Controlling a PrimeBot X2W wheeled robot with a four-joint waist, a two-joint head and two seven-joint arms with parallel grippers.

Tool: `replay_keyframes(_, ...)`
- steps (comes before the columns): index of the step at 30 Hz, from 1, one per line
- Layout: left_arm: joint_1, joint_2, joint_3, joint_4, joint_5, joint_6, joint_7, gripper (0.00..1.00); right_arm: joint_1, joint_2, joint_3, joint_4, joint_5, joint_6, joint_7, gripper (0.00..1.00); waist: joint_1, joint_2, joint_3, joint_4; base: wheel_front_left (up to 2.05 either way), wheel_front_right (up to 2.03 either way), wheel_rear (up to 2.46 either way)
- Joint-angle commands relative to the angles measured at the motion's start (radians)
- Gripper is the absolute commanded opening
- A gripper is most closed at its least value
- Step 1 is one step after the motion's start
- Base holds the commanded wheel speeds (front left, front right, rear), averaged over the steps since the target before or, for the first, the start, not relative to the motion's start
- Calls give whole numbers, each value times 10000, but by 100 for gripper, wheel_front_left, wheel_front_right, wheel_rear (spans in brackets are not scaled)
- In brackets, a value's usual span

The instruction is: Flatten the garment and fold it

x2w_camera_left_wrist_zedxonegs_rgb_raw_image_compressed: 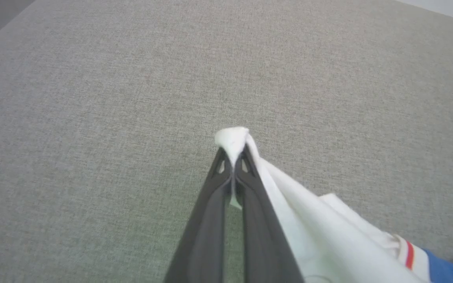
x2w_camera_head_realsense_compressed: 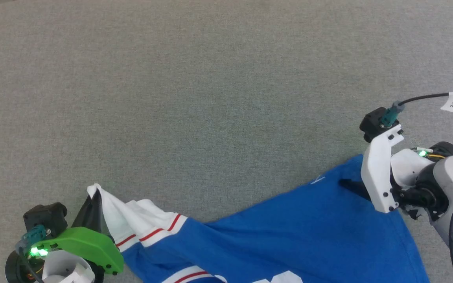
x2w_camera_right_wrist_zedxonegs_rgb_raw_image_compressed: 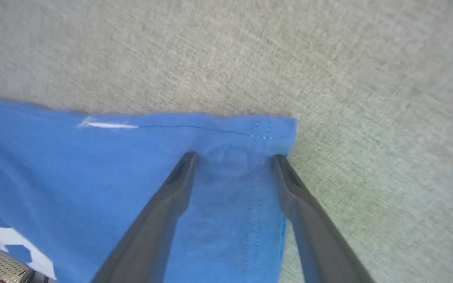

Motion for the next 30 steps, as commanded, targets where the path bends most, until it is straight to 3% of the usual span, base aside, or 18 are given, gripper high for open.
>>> replay_keyframes(1,-191,-38,0,62,-19,-32,-77,0,756,223,652,658,261,-13,432,0,0,120,-24,9,0,0,0)
replay_keyframes(11,-214,157,65,243,-19,-34,-40,0,263,-79,1341,481,741,-13,-514,0,0,120,-613,-54,0,0,0)
replay_keyframes(19,-1139,955,362,24,228,-218,315,0,-347,-204,495,582,518,-13,-2256,0,0,120,-1500,-173,0,0,0)
replay_keyframes(25,-3080,1259,409,396,354,-849,722,0,-1062,25,-585,1147,2,-13,-3250,0,0,120,-1751,-390,0,0,0)
replay_keyframes(30,-5444,1147,99,1737,627,-1671,1055,0,-2012,330,-1301,1700,-618,-13,-3902,0,0,120,-1654,-686,0,0,0)
